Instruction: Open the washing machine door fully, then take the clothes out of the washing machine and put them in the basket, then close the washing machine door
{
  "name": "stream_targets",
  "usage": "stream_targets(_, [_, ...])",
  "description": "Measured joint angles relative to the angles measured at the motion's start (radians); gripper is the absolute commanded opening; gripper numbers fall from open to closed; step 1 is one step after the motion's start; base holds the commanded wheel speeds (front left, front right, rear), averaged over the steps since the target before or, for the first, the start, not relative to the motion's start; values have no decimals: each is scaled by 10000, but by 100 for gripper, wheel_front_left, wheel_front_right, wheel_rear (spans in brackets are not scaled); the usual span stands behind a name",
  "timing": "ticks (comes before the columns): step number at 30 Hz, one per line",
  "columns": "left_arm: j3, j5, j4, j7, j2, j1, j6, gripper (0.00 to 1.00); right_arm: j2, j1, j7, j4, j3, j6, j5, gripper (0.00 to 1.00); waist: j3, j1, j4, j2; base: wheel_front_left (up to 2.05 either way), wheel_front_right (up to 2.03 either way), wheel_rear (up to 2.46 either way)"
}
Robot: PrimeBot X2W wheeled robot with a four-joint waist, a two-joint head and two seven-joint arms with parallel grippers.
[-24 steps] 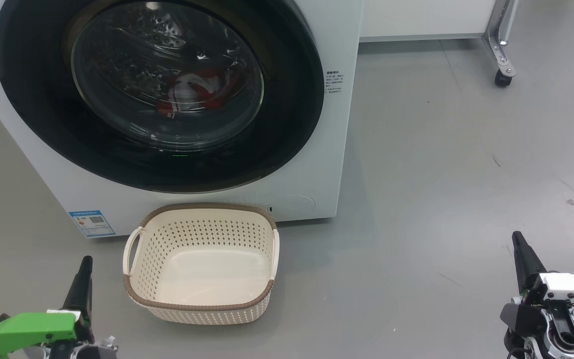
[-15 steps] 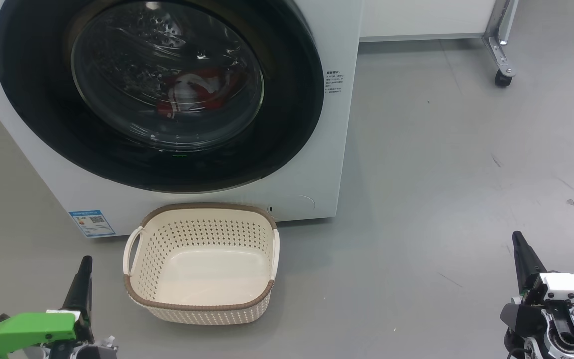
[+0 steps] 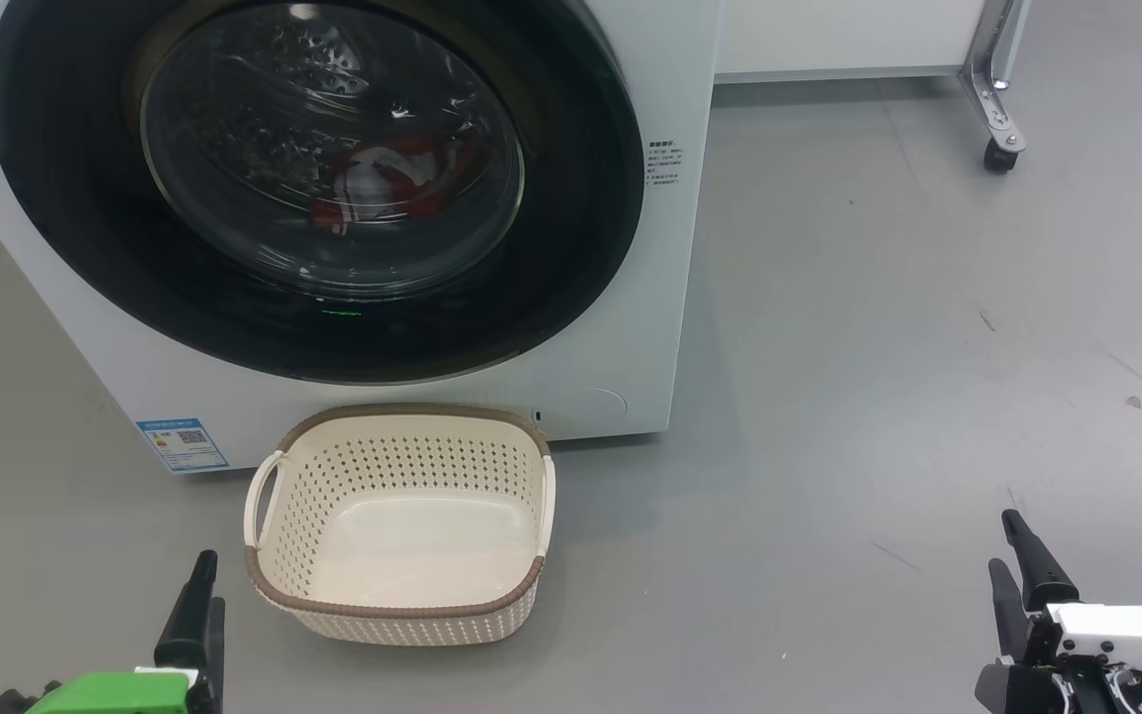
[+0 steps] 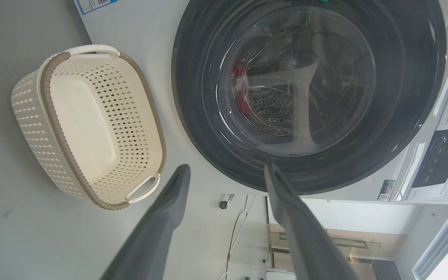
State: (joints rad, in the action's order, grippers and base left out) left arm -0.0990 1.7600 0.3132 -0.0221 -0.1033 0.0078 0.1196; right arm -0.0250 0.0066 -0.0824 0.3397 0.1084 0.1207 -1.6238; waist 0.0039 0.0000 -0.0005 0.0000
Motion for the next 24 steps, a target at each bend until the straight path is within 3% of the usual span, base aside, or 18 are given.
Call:
stream_targets(13, [-128,-46,-146,-230,13,-19,0,100,-19,0,249,-159,-115,0,343,100,1,0,-6,0,0,0,0])
stream_targets(24, [-376,-1187,-301,-543,-19,-78,0,100,-316,0,685,-265,-384,0,1266,100,-3,0,0,0,0,0,0])
